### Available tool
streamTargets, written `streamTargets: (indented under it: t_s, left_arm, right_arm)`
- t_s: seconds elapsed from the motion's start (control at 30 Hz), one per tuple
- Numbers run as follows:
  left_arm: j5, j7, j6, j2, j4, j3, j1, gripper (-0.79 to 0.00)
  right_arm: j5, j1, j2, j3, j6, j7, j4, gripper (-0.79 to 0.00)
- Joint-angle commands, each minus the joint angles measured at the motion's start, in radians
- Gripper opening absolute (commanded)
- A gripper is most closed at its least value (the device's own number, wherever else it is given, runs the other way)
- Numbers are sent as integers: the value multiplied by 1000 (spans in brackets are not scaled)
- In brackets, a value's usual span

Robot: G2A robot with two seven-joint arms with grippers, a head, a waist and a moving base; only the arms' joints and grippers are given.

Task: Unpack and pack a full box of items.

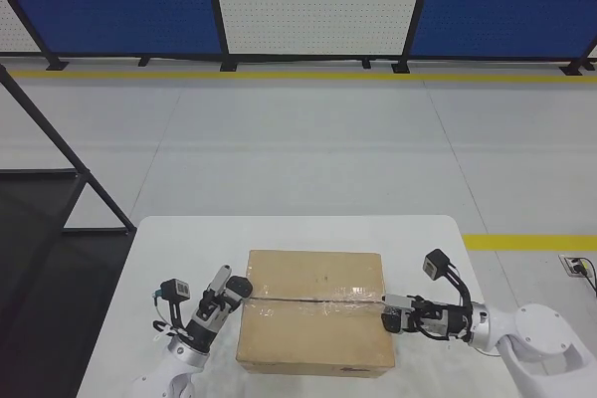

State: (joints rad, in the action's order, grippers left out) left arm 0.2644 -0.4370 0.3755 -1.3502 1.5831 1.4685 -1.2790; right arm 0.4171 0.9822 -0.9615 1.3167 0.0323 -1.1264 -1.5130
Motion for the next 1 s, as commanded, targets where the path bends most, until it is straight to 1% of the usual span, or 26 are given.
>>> streamTargets:
  t_s: [0.0,0.37,0.47,0.5,0.53,0.6,0.97]
  left_arm:
    - [-2,1,0,1,-3,-2,1,0]
    - [0,1,-1,5,-9,-5,3,0]
    - [3,-1,2,7,-8,-4,1,0]
    - [3,-2,2,7,-8,-3,0,0]
    - [4,-2,2,8,-7,-3,0,0]
    - [6,-3,4,9,-6,-3,-1,0]
    - [10,-12,8,14,-6,-6,-2,0]
  right_arm:
    - [0,0,0,0,2,0,0,0]
    - [-22,-9,0,-16,-5,7,-10,0]
    - [-34,-15,0,-24,-13,14,-11,-246]
    - [-37,-17,0,-26,-15,15,-11,-296]
    - [-41,-19,0,-27,-18,18,-11,-394]
    - [-55,-23,0,-29,-26,27,-13,-409]
    - [-96,-11,5,-15,-62,78,-26,-397]
